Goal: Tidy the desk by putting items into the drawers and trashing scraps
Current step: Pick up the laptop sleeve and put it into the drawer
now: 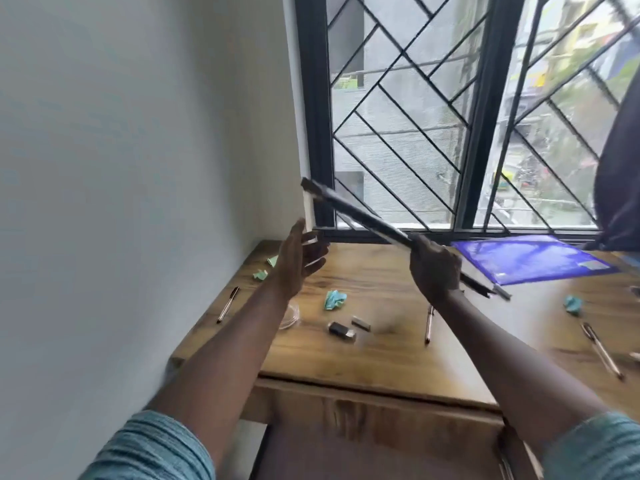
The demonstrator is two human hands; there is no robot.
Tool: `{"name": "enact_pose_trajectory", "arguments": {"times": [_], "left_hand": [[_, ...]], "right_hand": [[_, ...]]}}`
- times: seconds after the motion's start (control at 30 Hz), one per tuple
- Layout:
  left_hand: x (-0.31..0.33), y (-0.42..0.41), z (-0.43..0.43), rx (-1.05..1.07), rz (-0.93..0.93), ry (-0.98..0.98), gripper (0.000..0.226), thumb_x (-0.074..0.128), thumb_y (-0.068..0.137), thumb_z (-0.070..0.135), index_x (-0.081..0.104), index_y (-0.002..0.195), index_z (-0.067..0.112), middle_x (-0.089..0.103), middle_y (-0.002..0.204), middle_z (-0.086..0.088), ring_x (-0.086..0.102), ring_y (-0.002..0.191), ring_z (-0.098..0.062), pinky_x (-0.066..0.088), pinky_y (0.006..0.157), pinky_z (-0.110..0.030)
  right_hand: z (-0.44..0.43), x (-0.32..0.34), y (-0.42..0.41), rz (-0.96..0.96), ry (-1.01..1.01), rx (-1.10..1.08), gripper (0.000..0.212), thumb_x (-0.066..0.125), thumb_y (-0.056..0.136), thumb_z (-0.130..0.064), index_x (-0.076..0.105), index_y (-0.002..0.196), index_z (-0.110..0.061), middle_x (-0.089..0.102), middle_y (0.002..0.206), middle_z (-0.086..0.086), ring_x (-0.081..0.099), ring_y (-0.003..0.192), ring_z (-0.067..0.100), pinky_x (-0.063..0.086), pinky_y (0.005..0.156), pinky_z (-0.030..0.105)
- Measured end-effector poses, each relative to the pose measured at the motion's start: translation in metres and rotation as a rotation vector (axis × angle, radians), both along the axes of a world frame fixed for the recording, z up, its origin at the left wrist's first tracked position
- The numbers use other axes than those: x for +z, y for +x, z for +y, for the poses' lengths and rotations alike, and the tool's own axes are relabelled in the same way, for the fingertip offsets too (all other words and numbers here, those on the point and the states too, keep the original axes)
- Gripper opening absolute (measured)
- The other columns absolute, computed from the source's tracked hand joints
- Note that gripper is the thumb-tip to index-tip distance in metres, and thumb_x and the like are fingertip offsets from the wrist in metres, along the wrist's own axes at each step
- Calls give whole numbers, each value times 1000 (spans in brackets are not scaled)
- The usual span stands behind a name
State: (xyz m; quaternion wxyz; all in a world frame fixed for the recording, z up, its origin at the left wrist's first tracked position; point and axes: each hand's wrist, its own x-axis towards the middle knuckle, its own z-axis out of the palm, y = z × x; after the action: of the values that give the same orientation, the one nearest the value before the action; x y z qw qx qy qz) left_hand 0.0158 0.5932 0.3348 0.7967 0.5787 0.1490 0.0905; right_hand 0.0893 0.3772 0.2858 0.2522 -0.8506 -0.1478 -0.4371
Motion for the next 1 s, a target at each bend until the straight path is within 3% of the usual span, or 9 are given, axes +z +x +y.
{"name": "enact_pose_trajectory", "arguments": {"times": [0.13, 0.23, 0.37, 0.47, 0.53, 0.63, 0.73, 0.83, 1.0], "left_hand": [[-26, -48, -23, -88, 86, -1, 30, 46, 95, 42, 56, 96, 14, 63, 93, -7, 56, 79, -15, 45, 73, -27], [-49, -66, -48, -107, 149, 24, 27, 48, 95, 35, 54, 106, 12, 60, 96, -4, 54, 88, -18, 42, 77, -30], [-71, -82, -81, -90, 184, 57, 27, 55, 92, 31, 52, 112, 13, 51, 99, -6, 46, 91, -22, 36, 86, -34], [-87, -96, -107, -137, 252, 75, 58, 56, 91, 39, 43, 137, 6, 45, 136, -10, 39, 129, -25, 29, 105, -37], [-99, -105, -127, -194, 226, 3, 68, 59, 86, 47, 39, 141, 13, 44, 142, -1, 32, 138, -19, 23, 109, -36], [-111, -116, -159, -190, 255, -106, 84, 71, 62, 62, 57, 125, 8, 63, 122, -1, 56, 117, -21, 41, 105, -37], [-123, -121, -190, -73, 264, -282, 70, 81, 62, 50, 63, 107, -1, 70, 106, -12, 67, 97, -31, 53, 91, -47], [-132, -129, -223, 1, 365, -257, 47, 79, 72, 36, 61, 97, 1, 65, 98, -14, 65, 95, -31, 54, 85, -44], [-133, -145, -289, 120, 414, -110, 50, 85, 61, 44, 66, 85, 4, 70, 87, -12, 67, 79, -30, 58, 78, -41]], "right_hand": [[-17, 16, -64, 229, 366, -82, 34, 44, 83, -17, 67, 107, -5, 66, 82, 32, 62, 80, 48, 47, 70, 47], [-35, 27, -93, 322, 597, -113, 30, 61, 80, -11, 65, 109, -6, 67, 97, 27, 60, 95, 42, 42, 81, 40], [-62, 29, -122, 389, 946, -61, 31, 73, 62, -9, 69, 92, -8, 69, 85, 17, 63, 85, 35, 49, 78, 42], [-79, 21, -134, 455, 1277, 19, 33, 73, 45, -8, 68, 77, -11, 65, 73, 3, 60, 72, 25, 54, 74, 42], [-90, 11, -139, 461, 1497, 93, 28, 70, 41, 2, 63, 65, -13, 65, 69, -1, 59, 69, 24, 54, 68, 37], [-108, -5, -150, 498, 1733, 131, 33, 65, 48, 16, 58, 62, -13, 62, 69, 2, 57, 63, 25, 54, 68, 38], [-130, -26, -164, 501, 1814, 133, 33, 65, 47, 16, 54, 61, -12, 59, 69, 5, 58, 67, 27, 56, 70, 45], [-164, -46, -180, 484, 1806, 145, 36, 63, 52, 19, 54, 65, -14, 58, 70, 4, 57, 62, 26, 55, 64, 39], [-234, -63, -207, 470, 1832, 181, 32, 62, 60, 21, 61, 74, -8, 65, 71, 5, 63, 59, 24, 55, 71, 40]]}}
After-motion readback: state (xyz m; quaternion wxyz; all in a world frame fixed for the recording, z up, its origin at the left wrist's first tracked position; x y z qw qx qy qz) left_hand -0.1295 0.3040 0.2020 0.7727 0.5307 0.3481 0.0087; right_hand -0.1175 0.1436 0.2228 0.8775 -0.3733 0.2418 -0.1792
